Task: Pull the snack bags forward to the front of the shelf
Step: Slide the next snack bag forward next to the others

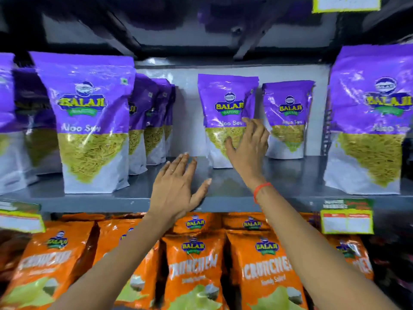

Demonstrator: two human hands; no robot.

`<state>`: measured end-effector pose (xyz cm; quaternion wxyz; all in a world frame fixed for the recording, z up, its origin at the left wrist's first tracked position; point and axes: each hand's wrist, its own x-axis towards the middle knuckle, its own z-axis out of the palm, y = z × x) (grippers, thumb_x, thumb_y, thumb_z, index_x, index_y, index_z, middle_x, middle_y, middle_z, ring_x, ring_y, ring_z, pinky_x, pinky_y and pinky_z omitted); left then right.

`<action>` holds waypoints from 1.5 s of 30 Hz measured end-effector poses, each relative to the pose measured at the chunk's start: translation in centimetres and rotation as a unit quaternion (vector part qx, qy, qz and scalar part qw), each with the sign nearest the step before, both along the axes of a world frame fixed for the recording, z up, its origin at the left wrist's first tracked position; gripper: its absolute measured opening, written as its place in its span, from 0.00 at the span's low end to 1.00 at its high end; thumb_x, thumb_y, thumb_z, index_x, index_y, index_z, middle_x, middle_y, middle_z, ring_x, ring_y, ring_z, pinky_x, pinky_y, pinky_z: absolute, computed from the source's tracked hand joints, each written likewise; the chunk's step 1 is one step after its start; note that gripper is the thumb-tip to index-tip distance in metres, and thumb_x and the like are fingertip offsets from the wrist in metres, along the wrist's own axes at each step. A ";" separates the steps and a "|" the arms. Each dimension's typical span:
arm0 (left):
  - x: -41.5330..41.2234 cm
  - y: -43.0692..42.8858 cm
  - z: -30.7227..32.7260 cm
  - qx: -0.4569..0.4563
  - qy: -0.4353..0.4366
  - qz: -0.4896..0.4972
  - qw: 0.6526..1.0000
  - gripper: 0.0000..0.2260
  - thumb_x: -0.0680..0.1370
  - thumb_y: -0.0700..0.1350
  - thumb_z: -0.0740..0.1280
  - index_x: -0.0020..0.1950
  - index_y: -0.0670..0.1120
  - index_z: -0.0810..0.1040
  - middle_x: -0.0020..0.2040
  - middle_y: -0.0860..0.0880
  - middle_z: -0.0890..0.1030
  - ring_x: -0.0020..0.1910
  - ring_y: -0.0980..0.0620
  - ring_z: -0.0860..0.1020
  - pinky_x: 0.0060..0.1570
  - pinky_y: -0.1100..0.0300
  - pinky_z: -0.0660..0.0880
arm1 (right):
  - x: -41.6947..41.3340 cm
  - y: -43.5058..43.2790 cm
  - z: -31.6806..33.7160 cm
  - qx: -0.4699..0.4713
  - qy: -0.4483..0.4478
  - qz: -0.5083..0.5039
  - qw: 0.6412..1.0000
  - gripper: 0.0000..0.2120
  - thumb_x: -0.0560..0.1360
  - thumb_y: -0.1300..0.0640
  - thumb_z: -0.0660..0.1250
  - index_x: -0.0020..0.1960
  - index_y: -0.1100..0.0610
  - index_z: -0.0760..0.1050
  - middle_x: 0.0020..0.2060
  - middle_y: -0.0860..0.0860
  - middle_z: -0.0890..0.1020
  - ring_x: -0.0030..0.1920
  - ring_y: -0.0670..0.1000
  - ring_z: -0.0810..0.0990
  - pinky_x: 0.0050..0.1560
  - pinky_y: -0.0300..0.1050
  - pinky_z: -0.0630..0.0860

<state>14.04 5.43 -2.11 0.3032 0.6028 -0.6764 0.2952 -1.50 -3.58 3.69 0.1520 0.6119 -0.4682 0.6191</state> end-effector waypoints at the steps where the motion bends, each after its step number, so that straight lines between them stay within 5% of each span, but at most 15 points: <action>1: 0.2 0.0 0.0 0.003 -0.002 -0.003 1.000 0.30 0.77 0.62 0.53 0.64 0.40 0.75 0.66 0.37 0.74 0.64 0.40 0.74 0.62 0.46 0.70 | 0.6 -0.8 0.2 0.030 0.018 -0.009 0.999 0.30 0.70 0.47 0.66 0.68 0.61 0.68 0.65 0.63 0.71 0.64 0.64 0.70 0.60 0.59 0.70; 7: 0.4 -0.4 -0.5 0.003 -0.018 -0.012 1.000 0.29 0.76 0.62 0.53 0.62 0.41 0.77 0.64 0.37 0.76 0.62 0.41 0.76 0.59 0.47 0.71 | 2.1 -5.2 1.6 0.139 0.031 -0.024 0.990 0.45 0.69 0.41 0.70 0.75 0.60 0.54 0.71 0.64 0.63 0.70 0.63 0.62 0.67 0.60 0.65; 15: 0.3 -0.3 -0.6 -0.033 -0.021 -0.006 0.999 0.28 0.76 0.61 0.54 0.63 0.42 0.76 0.63 0.38 0.78 0.61 0.42 0.77 0.56 0.47 0.73 | 2.0 -7.8 0.4 0.262 -0.041 0.025 0.964 0.67 0.54 0.38 0.79 0.76 0.63 0.43 0.70 0.67 0.61 0.70 0.65 0.62 0.69 0.58 0.63; 27: 0.1 0.1 -0.8 -0.031 0.001 0.009 0.999 0.27 0.77 0.61 0.53 0.63 0.43 0.77 0.64 0.41 0.77 0.61 0.44 0.76 0.54 0.49 0.74 | 2.6 -8.1 0.6 0.305 -0.085 0.040 0.948 0.70 0.53 0.40 0.81 0.76 0.62 0.39 0.71 0.68 0.60 0.71 0.66 0.62 0.67 0.64 0.67; 34: 0.1 0.2 -0.7 -0.025 0.004 0.010 1.000 0.27 0.76 0.60 0.54 0.63 0.43 0.76 0.64 0.41 0.77 0.62 0.44 0.76 0.54 0.50 0.73 | 3.4 -7.1 1.0 0.286 -0.081 0.016 0.955 0.66 0.54 0.42 0.81 0.76 0.66 0.45 0.71 0.65 0.61 0.71 0.63 0.62 0.64 0.62 0.68; 40: 0.1 0.0 -0.8 -0.034 0.009 0.009 0.999 0.26 0.76 0.60 0.55 0.62 0.43 0.77 0.64 0.41 0.77 0.62 0.44 0.76 0.54 0.51 0.73 | 4.4 -6.8 1.6 0.321 -0.107 0.025 0.941 0.72 0.53 0.41 0.82 0.76 0.60 0.35 0.74 0.68 0.50 0.74 0.67 0.53 0.66 0.72 0.60; 45: 0.1 0.0 -0.8 -0.041 0.005 0.011 0.999 0.26 0.76 0.60 0.55 0.62 0.44 0.77 0.63 0.42 0.78 0.61 0.45 0.77 0.53 0.52 0.73 | 4.7 -6.6 1.6 0.331 -0.115 0.015 0.937 0.70 0.54 0.43 0.82 0.76 0.59 0.35 0.73 0.67 0.56 0.72 0.67 0.59 0.65 0.72 0.62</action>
